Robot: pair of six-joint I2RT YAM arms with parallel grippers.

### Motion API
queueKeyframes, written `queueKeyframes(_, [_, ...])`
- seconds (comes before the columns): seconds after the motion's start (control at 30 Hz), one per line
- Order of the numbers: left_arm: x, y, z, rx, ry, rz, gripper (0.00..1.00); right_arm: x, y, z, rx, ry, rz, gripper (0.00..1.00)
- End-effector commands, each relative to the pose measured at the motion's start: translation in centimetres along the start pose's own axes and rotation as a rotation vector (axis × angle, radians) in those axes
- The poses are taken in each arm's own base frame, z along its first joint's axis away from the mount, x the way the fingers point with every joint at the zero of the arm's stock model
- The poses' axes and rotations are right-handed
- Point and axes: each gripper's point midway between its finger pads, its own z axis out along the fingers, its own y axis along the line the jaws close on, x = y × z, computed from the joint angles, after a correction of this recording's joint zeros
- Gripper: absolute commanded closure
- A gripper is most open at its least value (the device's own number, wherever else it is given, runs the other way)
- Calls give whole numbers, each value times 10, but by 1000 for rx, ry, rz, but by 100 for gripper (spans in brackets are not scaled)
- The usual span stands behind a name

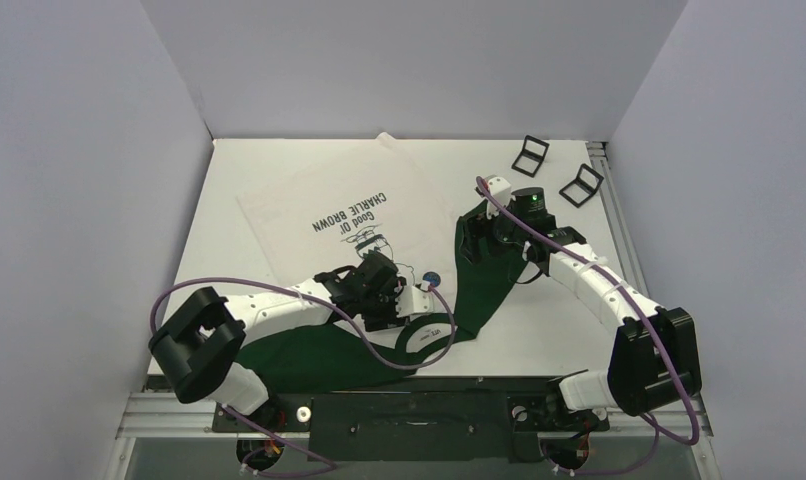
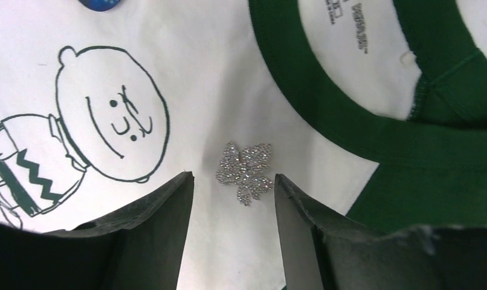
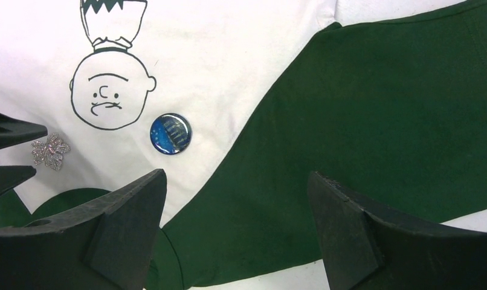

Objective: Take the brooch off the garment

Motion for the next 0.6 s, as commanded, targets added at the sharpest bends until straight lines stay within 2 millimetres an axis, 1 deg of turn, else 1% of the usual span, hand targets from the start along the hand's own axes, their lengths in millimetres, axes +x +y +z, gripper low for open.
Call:
queueKeyframes(0.0, [-8, 21, 3, -94, -26, -5, 52, -8, 6, 0, -32, -26, -26, 18])
queueKeyframes(0.2, [-9, 26, 2, -109, -27, -24, 58, -8, 8, 0, -44, -26, -31, 18])
queueKeyframes(0.27, [-7, 23, 0, -92, -23, -8, 59, -7, 8, 0, -45, -24, -33, 18])
queueKeyframes(0.3, [-5, 19, -1, -69, -18, 6, 59, -7, 8, 0, -46, -24, -33, 18])
queueKeyframes(0.33, [-6, 14, -2, -46, -27, 12, 58, -7, 8, 0, -47, -22, -34, 18])
queueKeyframes(0.37, [-3, 10, -4, -23, -14, 15, 56, -7, 9, 0, -49, -23, -35, 18])
queueKeyframes(0.43, [-2, 4, -6, 10, -16, 15, 51, -7, 10, 0, -54, -21, -34, 18])
queueKeyframes(0.57, [-2, 7, -5, -4, -22, 20, 49, -6, 11, 2, -63, -15, -28, 18])
